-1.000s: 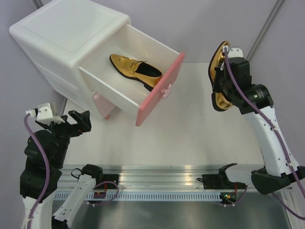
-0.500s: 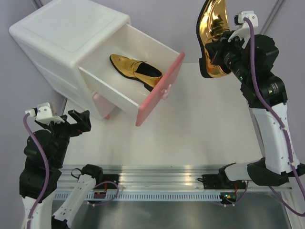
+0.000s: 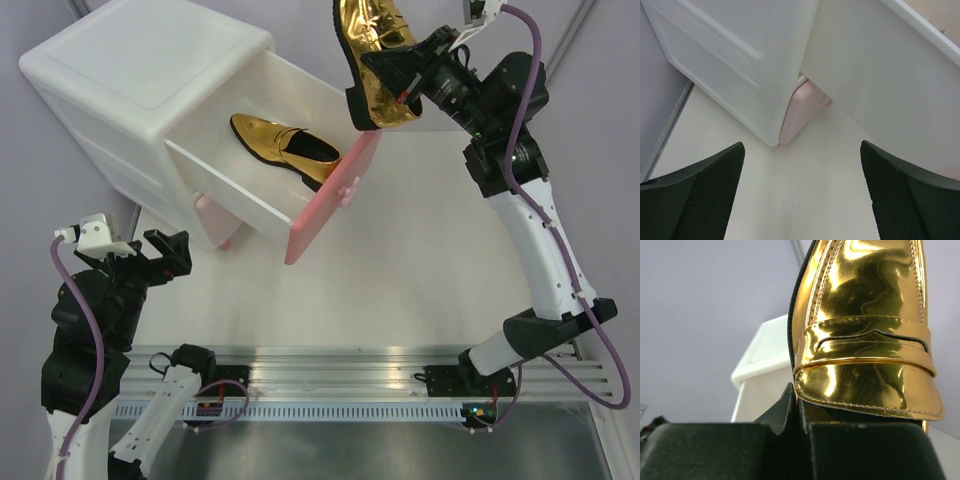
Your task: Place and organize the shoes in the shoe cabinet
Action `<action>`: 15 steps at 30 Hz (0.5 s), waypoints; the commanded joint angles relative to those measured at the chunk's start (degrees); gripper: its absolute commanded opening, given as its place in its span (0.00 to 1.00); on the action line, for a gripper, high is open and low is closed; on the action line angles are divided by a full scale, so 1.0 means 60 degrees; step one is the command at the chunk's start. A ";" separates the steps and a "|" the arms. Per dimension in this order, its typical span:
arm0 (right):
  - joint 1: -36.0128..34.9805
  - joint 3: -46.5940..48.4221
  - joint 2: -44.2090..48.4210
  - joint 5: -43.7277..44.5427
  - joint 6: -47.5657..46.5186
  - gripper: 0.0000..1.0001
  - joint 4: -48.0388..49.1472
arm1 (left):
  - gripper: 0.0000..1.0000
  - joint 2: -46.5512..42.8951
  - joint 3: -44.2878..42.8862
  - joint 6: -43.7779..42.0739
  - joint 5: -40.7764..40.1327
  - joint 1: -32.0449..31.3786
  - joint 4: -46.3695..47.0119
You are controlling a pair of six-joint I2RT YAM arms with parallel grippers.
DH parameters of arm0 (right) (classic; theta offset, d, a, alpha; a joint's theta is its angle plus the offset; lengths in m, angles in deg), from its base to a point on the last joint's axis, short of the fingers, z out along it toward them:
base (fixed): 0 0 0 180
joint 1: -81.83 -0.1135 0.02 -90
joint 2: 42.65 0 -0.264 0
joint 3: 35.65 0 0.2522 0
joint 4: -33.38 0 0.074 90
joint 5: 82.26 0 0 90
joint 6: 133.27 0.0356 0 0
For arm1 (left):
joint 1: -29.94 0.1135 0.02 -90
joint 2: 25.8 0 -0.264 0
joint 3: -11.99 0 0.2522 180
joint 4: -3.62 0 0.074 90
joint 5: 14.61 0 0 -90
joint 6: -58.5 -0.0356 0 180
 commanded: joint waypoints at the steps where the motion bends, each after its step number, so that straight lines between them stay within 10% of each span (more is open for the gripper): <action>1: -0.0670 0.0217 -0.0180 -0.1296 0.1115 0.00 0.3037 | 1.00 0.0067 -0.0207 -0.0069 -0.0134 -0.0044 0.0002; 15: -0.2753 0.0450 -0.1732 -0.1006 0.0472 0.00 0.2030 | 1.00 0.0389 -0.0193 -0.0142 0.0013 -0.0044 -0.0027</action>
